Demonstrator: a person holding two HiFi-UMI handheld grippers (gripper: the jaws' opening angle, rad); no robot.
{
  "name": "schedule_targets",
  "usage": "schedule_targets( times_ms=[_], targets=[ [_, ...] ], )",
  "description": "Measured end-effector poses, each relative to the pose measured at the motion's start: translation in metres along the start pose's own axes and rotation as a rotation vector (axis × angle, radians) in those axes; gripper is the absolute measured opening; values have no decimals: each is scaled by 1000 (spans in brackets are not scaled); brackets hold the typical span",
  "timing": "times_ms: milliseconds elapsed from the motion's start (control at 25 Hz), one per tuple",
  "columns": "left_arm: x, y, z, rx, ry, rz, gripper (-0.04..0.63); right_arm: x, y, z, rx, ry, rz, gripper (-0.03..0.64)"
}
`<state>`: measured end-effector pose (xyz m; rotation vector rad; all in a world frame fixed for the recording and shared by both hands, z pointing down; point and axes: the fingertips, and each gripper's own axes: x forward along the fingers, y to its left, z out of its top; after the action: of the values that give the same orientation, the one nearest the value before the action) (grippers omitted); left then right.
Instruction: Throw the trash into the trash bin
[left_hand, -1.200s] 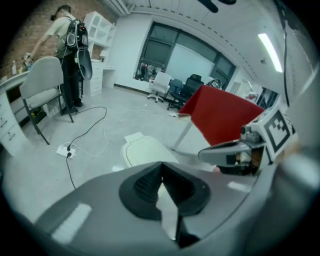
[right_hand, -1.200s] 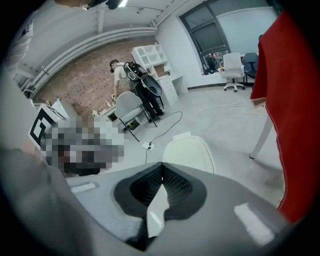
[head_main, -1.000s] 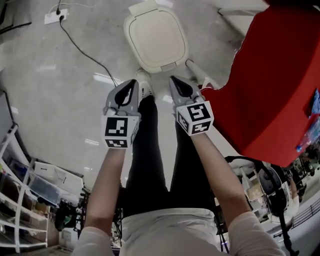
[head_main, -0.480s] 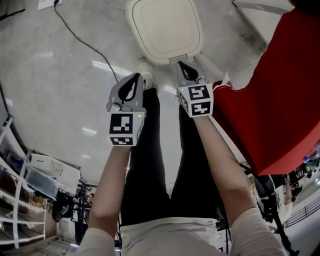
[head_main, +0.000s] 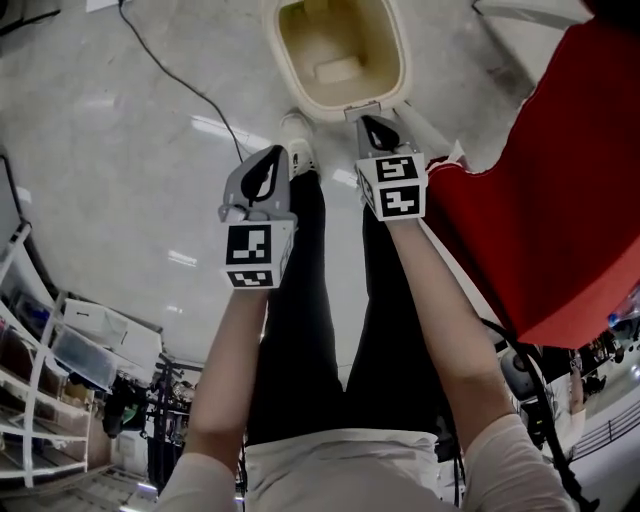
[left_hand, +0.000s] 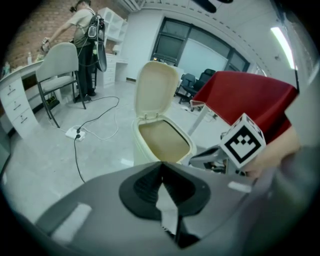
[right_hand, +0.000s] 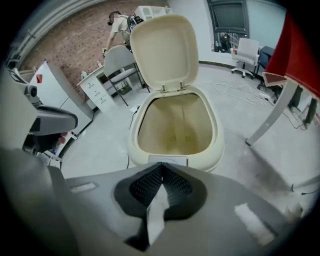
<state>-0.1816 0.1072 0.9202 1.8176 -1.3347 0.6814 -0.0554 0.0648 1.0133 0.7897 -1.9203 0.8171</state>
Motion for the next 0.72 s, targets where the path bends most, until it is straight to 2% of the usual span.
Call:
schedule_targets(
  times_ms=[240, 480, 720],
  targets=[
    [-17, -12, 20, 10, -19, 0, 3, -29, 6, 19, -12, -34, 8, 2],
    [-37, -32, 63, 55, -67, -13, 3, -80, 9, 57, 36, -133, 20, 2],
    [-64, -55, 97, 64, -92, -39, 3, -132, 32, 88, 5, -208, 63, 2]
  ],
)
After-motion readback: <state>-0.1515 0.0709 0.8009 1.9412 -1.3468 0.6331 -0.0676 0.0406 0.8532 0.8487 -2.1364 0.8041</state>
